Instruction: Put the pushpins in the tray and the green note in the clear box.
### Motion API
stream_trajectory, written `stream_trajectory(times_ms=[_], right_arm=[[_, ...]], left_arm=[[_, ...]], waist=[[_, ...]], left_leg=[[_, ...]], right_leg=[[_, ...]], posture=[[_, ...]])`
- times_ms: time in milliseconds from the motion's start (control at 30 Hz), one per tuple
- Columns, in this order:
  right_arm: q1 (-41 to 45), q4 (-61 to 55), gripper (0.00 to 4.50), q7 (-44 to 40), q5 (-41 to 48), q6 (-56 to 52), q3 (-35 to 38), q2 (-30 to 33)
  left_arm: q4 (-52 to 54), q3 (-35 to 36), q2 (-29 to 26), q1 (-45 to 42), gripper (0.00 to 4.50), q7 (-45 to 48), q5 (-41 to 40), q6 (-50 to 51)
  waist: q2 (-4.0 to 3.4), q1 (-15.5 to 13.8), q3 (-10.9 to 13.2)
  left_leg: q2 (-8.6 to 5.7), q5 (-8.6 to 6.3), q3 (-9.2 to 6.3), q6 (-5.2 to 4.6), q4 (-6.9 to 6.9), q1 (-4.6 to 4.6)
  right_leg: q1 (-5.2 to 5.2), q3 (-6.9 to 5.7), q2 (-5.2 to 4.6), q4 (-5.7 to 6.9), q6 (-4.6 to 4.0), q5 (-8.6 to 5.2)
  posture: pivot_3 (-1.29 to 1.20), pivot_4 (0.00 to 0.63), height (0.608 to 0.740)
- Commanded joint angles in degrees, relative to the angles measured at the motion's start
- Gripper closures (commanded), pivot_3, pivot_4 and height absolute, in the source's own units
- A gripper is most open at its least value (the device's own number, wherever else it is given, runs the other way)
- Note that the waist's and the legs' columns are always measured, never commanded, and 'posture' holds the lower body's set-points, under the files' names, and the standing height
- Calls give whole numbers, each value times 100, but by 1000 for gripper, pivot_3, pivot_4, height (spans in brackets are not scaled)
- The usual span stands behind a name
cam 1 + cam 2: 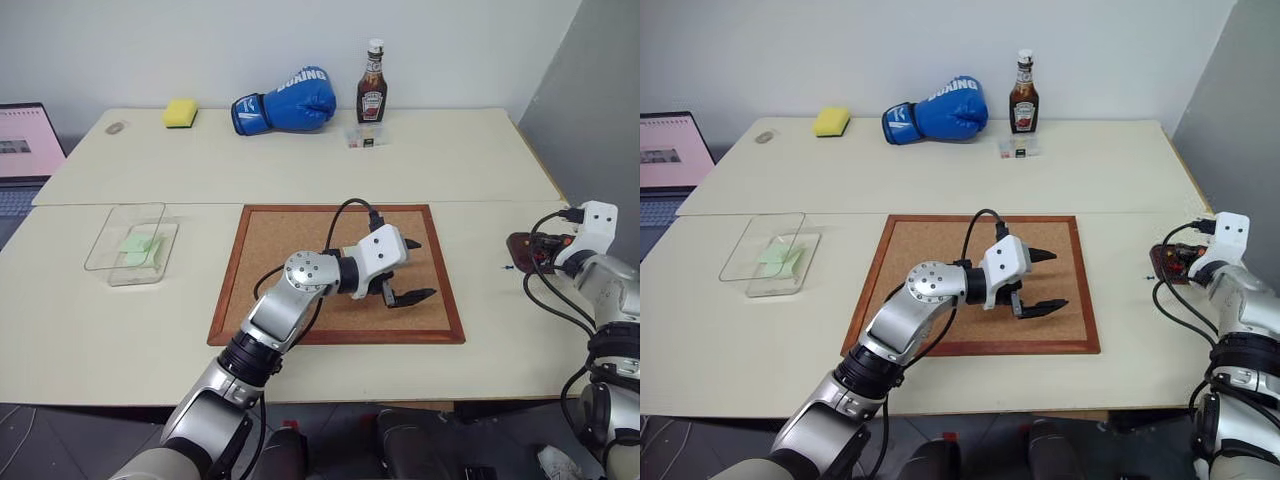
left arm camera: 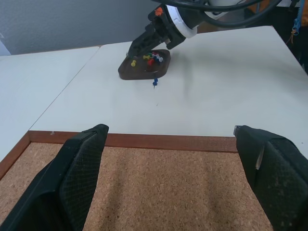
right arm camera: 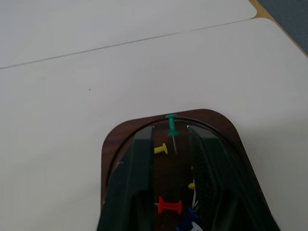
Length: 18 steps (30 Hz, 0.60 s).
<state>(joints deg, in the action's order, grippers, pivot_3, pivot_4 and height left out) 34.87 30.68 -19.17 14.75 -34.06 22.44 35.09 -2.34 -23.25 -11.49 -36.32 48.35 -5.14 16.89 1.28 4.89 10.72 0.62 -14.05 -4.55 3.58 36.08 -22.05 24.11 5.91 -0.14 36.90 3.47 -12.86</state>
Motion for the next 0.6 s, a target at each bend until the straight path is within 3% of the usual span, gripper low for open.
stream_trajectory(times_ms=[33, 100, 300, 367, 600], right_arm=[[106, -134, 2396, -14, 13, 156, 8, 123], [112, -163, 2064, 44, 2, 169, 3, 111], [31, -590, 397, 137, 80, -35, 35, 113], [-80, -924, 61, 137, 108, -160, 40, 117], [-647, -2971, 61, -220, 569, -796, -211, -87]], left_arm=[[80, 87, -94, -47, 0, 31, 36, -110], [40, 80, -139, -49, 0, 26, 64, -151], [-190, 179, -161, -175, 0, -71, 88, -176], [-319, 267, -226, -222, 0, -126, 123, -175], [-532, 1049, -704, -41, 0, -230, -160, 113]], waist=[[0, 0, 0], [0, 1, 0], [0, -5, 0], [0, -3, 0], [-2, 20, 0]], left_leg=[[0, 0, 0, 0, 0, 1], [0, 0, 0, 0, 0, 1], [0, 0, 0, 0, 1, 0], [0, 0, 0, 0, 0, 0], [2, 0, -4, 0, 0, 1]], right_leg=[[0, 0, 0, 1, 0, 0], [0, 0, 0, 1, 0, 0], [-1, 0, 0, 1, 0, 0], [0, 0, 0, 1, 0, 0], [1, -2, 1, 6, 0, 0]], posture=[[0, 150, 740], [0, 150, 740], [0, 150, 740], [0, 150, 740], [0, 150, 740]])
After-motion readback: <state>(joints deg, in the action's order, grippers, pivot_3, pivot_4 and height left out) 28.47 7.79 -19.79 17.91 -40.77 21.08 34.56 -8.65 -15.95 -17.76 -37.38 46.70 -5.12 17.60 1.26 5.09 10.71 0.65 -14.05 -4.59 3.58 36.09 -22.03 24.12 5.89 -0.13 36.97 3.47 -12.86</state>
